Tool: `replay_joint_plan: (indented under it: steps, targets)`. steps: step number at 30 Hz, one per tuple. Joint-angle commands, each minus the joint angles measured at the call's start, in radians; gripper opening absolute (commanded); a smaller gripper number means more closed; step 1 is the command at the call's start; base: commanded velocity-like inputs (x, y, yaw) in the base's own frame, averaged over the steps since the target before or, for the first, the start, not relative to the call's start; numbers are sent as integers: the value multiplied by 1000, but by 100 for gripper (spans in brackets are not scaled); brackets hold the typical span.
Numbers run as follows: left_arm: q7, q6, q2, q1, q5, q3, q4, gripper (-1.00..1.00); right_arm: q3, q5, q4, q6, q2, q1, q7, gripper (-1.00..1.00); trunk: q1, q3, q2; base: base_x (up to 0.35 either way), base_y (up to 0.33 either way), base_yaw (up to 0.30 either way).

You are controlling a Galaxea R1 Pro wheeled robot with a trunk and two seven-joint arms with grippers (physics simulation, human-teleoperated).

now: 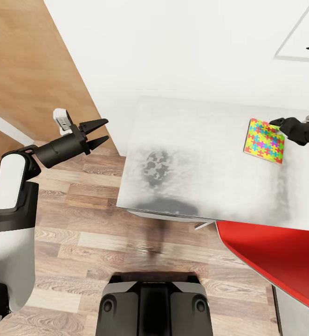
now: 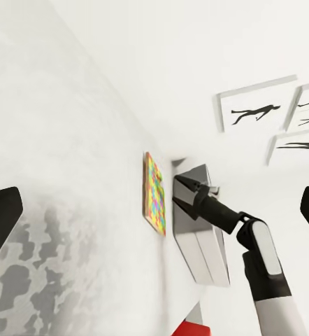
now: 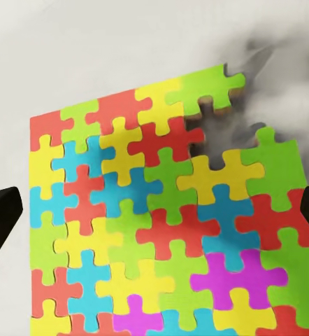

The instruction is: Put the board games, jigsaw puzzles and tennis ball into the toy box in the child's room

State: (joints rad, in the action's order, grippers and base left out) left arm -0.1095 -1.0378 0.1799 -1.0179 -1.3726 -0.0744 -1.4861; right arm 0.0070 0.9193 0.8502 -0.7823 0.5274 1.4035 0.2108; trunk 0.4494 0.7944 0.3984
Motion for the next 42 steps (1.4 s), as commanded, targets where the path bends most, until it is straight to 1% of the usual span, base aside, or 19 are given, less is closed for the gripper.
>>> replay_joint_plan:
  steps: [1,17,30,42]
  targets:
    - [-10,-4,0,-1,10,-1,0,100,1,11,1,-2,0,1,9,100,1,1,2,0,0,0]
    - [-10,-4,-2,-1,10,-1,0,100,1,2,-10,8,3,-3,8,100,1,1,2,0,0,0]
    - [-9,-4,-2,0,10,-2,0,100,0,1,-15,14,3,-22,9,100,1,1,2,0,0,0]
    - [-9,-4,-4,1,11,-1,1,100,1,1,-15,15,3,-55,7,100,1,1,2,0,0,0]
